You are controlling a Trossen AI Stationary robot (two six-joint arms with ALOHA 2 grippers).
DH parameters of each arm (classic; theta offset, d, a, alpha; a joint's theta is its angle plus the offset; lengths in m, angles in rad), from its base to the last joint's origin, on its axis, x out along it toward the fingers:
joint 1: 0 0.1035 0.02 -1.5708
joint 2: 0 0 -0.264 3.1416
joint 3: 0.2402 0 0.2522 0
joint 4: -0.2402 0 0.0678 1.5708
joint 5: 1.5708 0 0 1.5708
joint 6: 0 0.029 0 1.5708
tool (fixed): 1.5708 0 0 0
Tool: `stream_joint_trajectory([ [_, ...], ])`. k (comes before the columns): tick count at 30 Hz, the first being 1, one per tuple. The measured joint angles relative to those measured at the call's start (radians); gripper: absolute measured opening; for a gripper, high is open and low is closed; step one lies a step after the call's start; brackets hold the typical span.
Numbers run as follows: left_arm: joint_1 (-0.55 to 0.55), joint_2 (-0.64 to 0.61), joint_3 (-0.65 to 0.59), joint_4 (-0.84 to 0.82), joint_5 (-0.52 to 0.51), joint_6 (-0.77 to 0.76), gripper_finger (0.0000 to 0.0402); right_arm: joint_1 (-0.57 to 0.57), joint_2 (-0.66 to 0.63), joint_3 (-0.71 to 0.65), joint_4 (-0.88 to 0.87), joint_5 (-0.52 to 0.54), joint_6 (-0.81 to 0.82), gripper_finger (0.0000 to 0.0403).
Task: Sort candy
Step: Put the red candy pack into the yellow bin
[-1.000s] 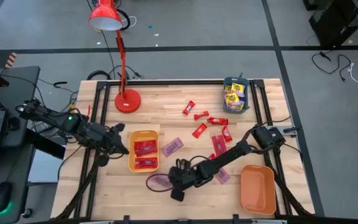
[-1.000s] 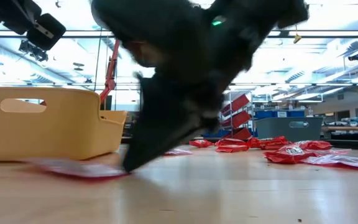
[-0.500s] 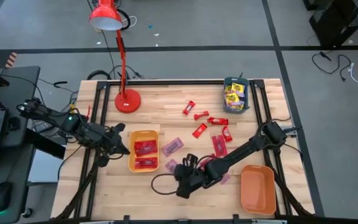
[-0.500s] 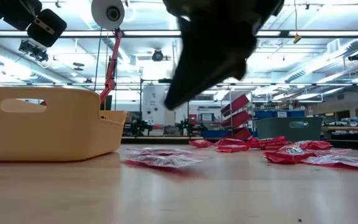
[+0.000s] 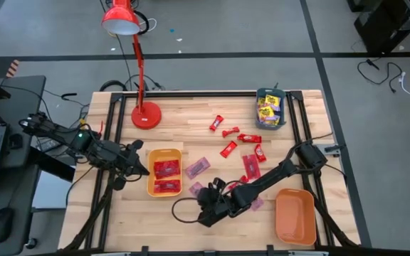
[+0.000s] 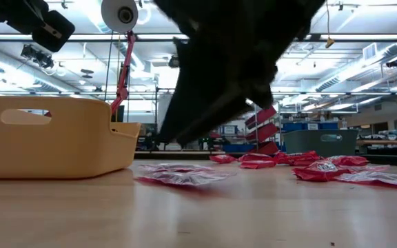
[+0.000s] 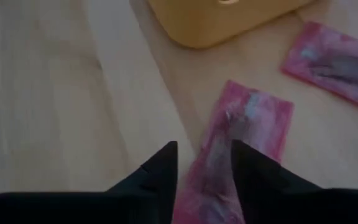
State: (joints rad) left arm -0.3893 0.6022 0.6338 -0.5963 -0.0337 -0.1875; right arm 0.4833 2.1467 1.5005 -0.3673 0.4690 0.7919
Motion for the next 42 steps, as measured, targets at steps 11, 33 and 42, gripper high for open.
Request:
stream_joint_trajectory([
  [11,0.000,0.006,0.000,0.009,-0.026,0.002,0.0019,-0.003,0.061,0.002,-0.061,-0.029,0.044,0.0211],
  [33,0.000,0.013,0.000,0.047,-0.041,0.025,0.0019,-0.012,0.028,-0.018,-0.069,-0.068,0.054,0.0022],
  [42,0.000,0.067,0.000,0.217,0.050,0.160,0.0019,0.007,-0.043,-0.017,0.046,0.038,-0.040,0.0008],
])
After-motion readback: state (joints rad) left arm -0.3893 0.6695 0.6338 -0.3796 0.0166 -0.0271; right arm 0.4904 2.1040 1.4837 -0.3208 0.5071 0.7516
